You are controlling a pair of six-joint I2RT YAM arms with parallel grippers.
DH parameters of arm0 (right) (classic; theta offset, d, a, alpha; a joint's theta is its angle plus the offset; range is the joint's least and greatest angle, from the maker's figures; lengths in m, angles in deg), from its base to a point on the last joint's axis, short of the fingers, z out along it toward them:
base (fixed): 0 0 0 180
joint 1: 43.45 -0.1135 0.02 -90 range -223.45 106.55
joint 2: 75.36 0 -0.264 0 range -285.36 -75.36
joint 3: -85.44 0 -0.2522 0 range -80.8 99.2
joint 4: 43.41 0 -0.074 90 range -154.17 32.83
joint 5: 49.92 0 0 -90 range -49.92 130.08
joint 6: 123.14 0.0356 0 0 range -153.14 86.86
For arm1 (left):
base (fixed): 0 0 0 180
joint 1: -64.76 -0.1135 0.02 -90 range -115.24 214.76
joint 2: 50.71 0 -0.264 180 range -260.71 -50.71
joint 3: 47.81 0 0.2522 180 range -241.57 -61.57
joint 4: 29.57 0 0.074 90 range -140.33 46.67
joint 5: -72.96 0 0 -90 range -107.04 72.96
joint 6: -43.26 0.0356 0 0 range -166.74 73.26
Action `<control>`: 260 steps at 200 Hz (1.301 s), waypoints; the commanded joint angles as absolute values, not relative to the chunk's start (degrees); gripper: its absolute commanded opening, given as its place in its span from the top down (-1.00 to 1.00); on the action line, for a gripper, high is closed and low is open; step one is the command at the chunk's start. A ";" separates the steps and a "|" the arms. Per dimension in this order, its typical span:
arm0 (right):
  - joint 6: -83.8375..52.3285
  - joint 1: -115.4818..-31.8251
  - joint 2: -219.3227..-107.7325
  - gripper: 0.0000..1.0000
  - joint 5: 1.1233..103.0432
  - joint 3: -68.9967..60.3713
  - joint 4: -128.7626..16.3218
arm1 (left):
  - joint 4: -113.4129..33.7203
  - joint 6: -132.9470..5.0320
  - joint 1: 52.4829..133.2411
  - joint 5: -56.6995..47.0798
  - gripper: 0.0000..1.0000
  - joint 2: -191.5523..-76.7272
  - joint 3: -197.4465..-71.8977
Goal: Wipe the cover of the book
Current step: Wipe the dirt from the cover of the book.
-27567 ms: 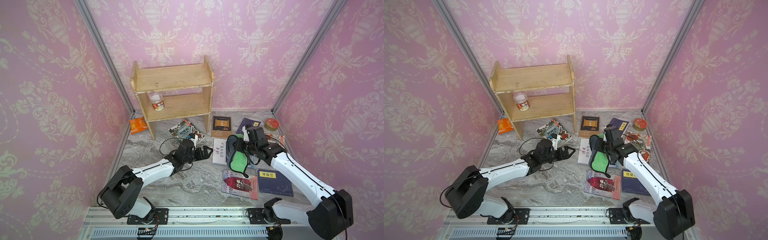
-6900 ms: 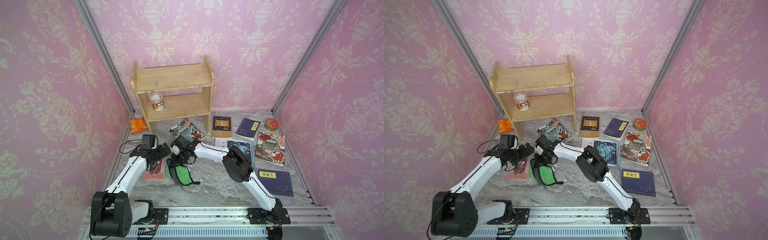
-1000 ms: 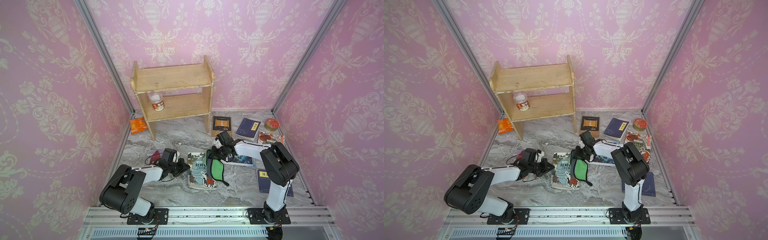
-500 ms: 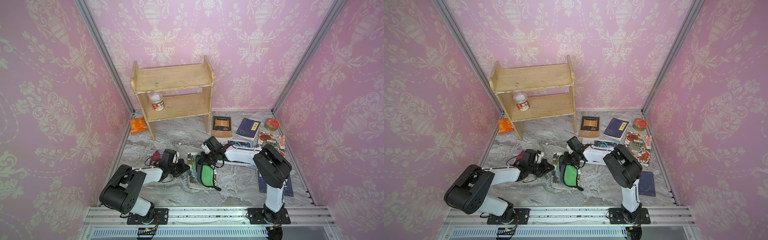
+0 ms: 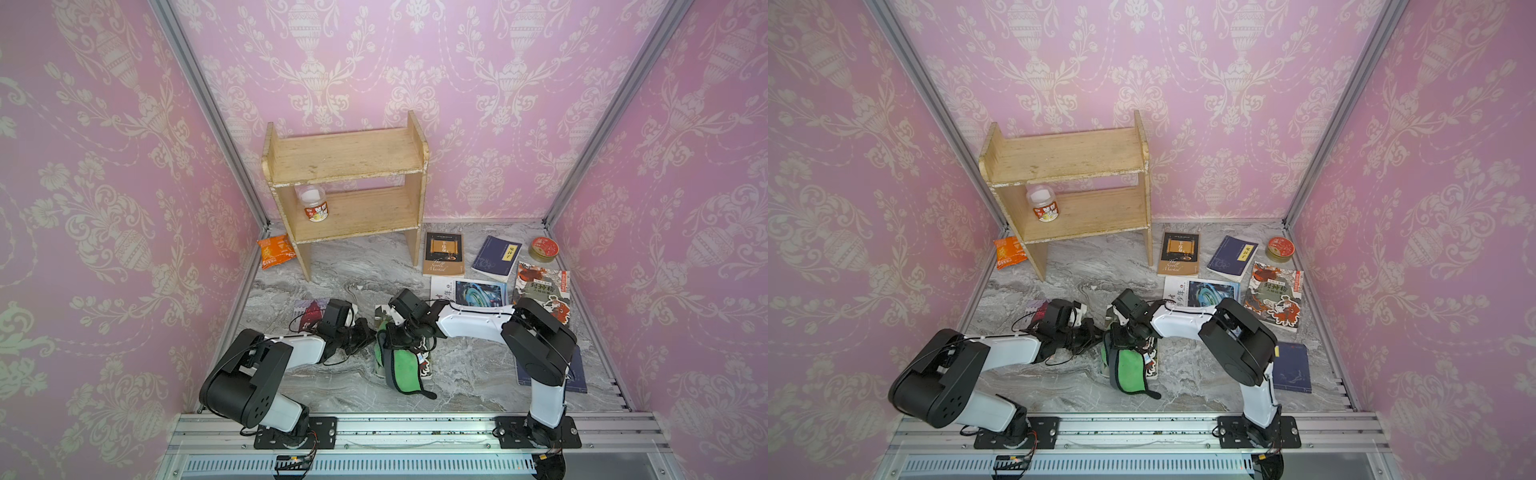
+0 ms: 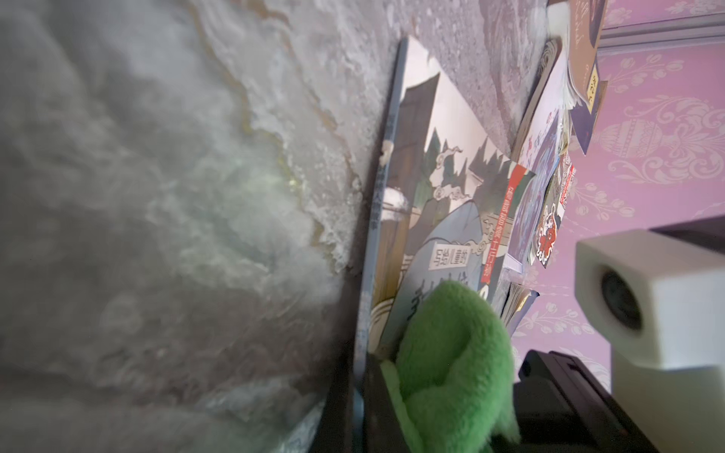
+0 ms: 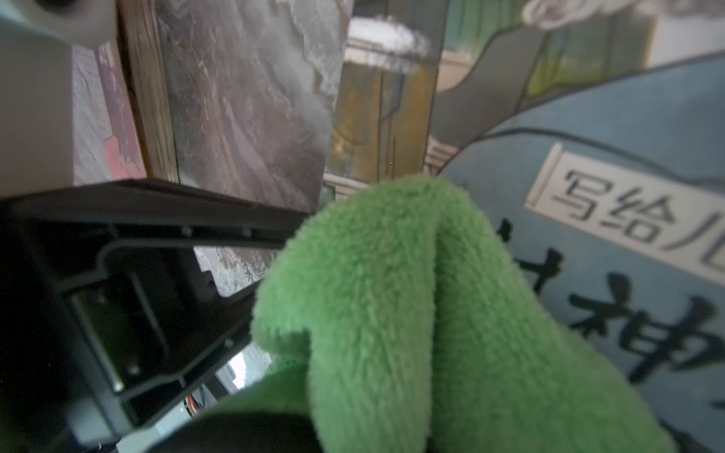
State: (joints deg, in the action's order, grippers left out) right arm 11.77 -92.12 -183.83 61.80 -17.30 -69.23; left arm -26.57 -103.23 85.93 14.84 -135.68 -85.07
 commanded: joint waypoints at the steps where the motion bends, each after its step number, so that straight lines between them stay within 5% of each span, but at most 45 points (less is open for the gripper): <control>1: 9.40 -81.33 -182.08 1.00 59.59 -25.89 -77.51 | -25.35 -104.44 85.72 12.93 1.00 -135.24 -85.29; 35: 2.38 -73.86 -179.16 1.00 59.01 -26.36 -81.74 | -24.75 -104.67 85.77 13.24 1.00 -135.97 -85.40; 114: -0.22 -102.00 -186.50 1.00 56.42 -14.01 -87.05 | -23.84 -105.42 87.07 12.58 1.00 -137.23 -85.25; 137: 2.24 -99.50 -184.21 1.00 60.95 -18.27 -81.71 | -23.37 -105.62 87.18 12.67 1.00 -137.25 -85.04; 178: 8.63 -83.11 -182.27 1.00 66.31 -26.92 -70.54 | -22.73 -105.78 87.18 12.05 1.00 -136.22 -83.48; 224: 6.90 -94.21 -190.88 1.00 71.23 -14.10 -74.21 | -21.38 -106.51 87.87 12.15 1.00 -136.93 -83.38; 260: 6.67 -95.56 -187.25 1.00 71.82 -22.27 -73.75 | -20.92 -106.68 87.98 12.10 1.00 -136.80 -82.84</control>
State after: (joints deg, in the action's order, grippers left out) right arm 7.33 -95.61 -187.43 71.85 -14.17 -69.66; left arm -21.05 -104.67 87.09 11.95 -136.58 -83.59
